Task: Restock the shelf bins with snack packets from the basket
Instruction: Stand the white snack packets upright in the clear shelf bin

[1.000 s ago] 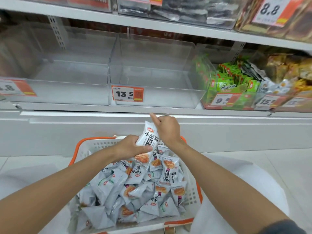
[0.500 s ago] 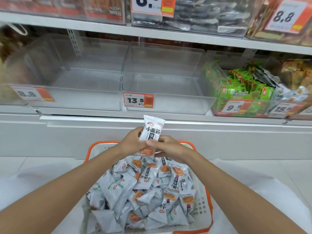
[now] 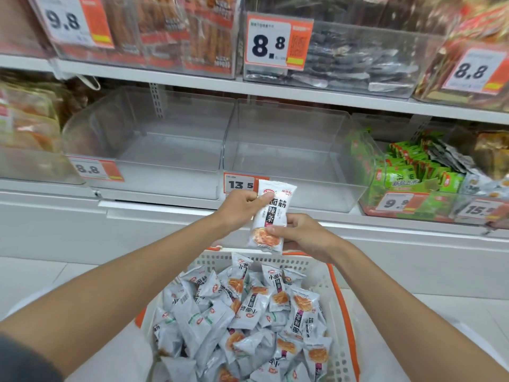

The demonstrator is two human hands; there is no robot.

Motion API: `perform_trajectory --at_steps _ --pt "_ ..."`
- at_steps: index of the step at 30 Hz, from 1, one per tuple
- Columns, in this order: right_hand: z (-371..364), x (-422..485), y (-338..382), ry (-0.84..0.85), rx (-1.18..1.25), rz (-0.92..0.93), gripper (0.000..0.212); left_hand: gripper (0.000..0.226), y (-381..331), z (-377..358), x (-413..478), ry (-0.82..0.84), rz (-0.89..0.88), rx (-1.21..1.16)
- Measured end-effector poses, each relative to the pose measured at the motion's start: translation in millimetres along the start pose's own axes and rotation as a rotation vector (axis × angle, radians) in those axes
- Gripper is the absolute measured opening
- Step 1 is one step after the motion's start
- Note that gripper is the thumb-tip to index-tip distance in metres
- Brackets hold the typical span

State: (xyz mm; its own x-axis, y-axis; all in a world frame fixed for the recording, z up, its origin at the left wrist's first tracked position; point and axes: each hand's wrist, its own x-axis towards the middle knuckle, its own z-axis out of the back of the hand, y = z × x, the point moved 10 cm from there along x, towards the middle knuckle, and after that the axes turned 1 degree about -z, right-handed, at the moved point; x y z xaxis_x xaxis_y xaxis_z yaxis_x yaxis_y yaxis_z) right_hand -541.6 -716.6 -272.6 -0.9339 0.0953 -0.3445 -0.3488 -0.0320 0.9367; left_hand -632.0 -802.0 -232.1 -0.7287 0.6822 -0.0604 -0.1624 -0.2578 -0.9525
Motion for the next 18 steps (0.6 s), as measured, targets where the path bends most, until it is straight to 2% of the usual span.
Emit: perform_trajectory --at_steps 2,3,5,6,10,14,16,18 --pt "6 -3 10 0.021 -0.027 0.005 0.018 0.069 -1 3 3 -0.019 0.006 -0.045" --pt "8 -3 14 0.031 -0.040 0.005 0.016 0.065 -3 3 3 -0.018 0.028 -0.093" --pt "14 -2 22 0.033 -0.089 -0.003 0.016 0.029 -7 3 6 -0.043 0.054 -0.221" --pt "17 0 25 0.031 -0.112 -0.011 0.016 0.020 -12 4 9 -0.060 0.047 -0.273" --pt "34 15 52 -0.045 -0.148 0.036 0.023 0.021 -47 19 28 -0.115 -0.028 -0.269" --pt "56 34 87 -0.122 0.006 0.102 0.023 0.027 -75 40 69 -0.128 -0.019 -0.201" --pt "65 51 100 -0.121 0.065 0.094 0.022 0.020 -81 51 95 -0.129 -0.009 -0.141" --pt "76 73 107 -0.141 0.089 0.071 0.024 0.024 -82 60 120 -0.150 0.001 -0.100"
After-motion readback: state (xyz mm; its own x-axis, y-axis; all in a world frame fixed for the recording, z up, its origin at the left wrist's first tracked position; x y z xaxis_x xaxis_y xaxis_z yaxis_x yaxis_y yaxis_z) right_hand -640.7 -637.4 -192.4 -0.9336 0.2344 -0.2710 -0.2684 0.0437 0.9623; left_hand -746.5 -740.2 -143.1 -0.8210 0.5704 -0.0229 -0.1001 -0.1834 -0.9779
